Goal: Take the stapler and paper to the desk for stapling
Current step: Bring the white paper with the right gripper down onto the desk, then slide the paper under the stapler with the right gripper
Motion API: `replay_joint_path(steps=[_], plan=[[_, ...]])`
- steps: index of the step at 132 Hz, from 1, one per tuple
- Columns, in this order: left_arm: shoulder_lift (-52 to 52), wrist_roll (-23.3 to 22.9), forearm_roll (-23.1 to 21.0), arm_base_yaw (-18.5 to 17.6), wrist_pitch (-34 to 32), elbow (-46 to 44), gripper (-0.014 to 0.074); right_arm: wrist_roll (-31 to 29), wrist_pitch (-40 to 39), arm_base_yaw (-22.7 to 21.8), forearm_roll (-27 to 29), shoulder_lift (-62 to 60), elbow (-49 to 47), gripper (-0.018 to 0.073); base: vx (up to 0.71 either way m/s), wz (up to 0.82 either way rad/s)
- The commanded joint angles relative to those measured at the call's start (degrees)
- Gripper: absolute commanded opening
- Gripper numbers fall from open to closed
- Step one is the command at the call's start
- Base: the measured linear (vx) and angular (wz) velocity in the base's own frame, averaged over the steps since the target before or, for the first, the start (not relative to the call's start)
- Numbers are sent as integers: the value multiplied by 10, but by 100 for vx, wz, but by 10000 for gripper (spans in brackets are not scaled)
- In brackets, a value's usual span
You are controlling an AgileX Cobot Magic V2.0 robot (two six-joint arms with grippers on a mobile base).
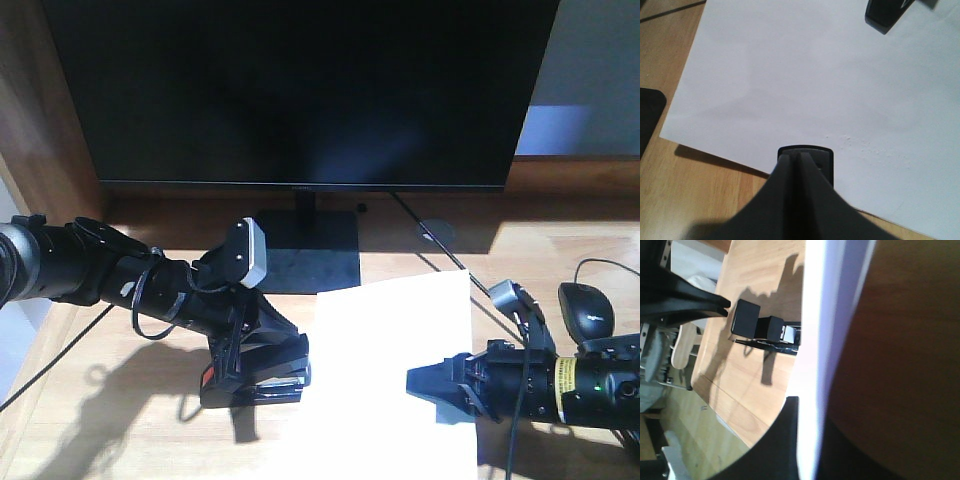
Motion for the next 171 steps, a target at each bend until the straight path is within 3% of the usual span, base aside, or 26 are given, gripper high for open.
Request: replay_joint_path(steps=[1,33,68,137,171], plan=[[-26,-5,-29,-2,20,-12,-6,-17,-64,1,32,-2,-11,-3,0,0],[-26,-5,-29,-2,20,-12,-6,-10,-102,10,38,30,-34,-3,0,0],[-26,-5,-29,-2,20,-12,-6,24,-81,81,40,83,-102,-3,0,0],[-26,-5,-29,-2,20,-12,-6,21,-73,81,109,124,-108,-3,0,0],[-26,-5,-29,-2,20,-12,-6,20,-73,81,111,124,-108,-3,0,0]])
